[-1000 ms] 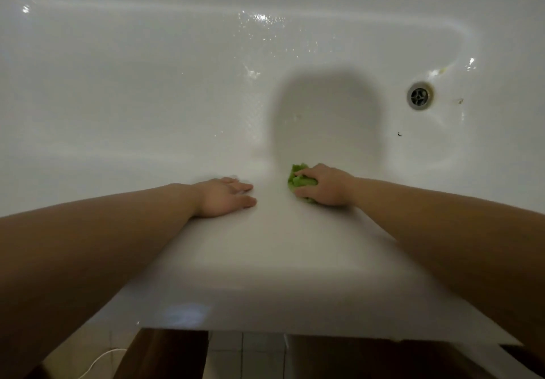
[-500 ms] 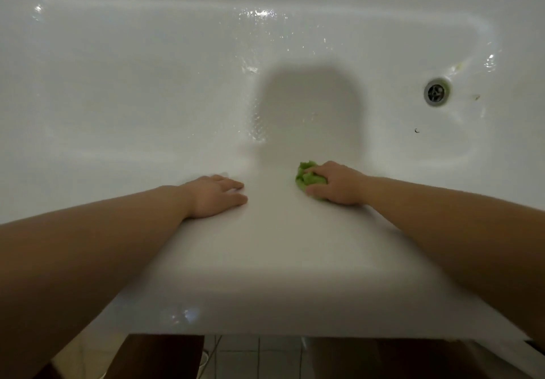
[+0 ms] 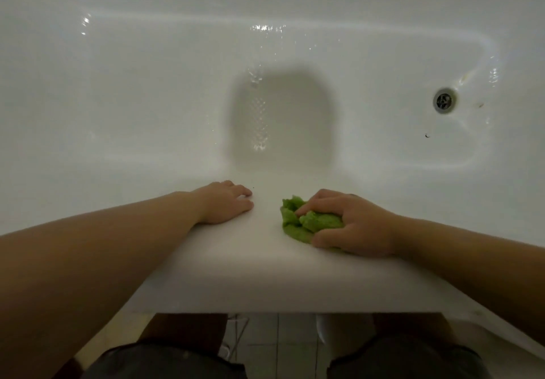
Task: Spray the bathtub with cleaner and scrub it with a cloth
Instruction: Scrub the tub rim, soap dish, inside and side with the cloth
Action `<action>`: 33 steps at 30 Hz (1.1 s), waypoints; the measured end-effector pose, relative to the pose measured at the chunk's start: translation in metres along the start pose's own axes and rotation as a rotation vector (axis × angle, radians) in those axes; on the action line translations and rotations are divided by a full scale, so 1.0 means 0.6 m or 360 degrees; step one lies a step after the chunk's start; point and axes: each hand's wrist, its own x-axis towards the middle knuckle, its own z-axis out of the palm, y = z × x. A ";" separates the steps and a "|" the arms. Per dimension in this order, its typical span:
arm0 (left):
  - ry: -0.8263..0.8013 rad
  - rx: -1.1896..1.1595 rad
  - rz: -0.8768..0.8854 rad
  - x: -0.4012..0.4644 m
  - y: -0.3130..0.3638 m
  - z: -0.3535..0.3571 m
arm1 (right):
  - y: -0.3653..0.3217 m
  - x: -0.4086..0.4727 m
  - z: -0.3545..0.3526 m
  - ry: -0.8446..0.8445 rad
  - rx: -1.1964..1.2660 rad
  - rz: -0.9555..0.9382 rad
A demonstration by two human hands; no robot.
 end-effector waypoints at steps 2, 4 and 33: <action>-0.0007 -0.0022 0.0043 -0.008 -0.017 -0.004 | 0.013 0.021 0.000 0.0011 -0.0022 0.0085; -0.0002 -0.0024 0.0058 -0.006 -0.026 -0.005 | 0.043 0.072 -0.002 0.0019 -0.0121 0.0225; -0.0051 -0.0020 -0.0156 -0.080 -0.240 -0.043 | 0.015 0.302 0.050 -0.0018 -0.0387 0.0389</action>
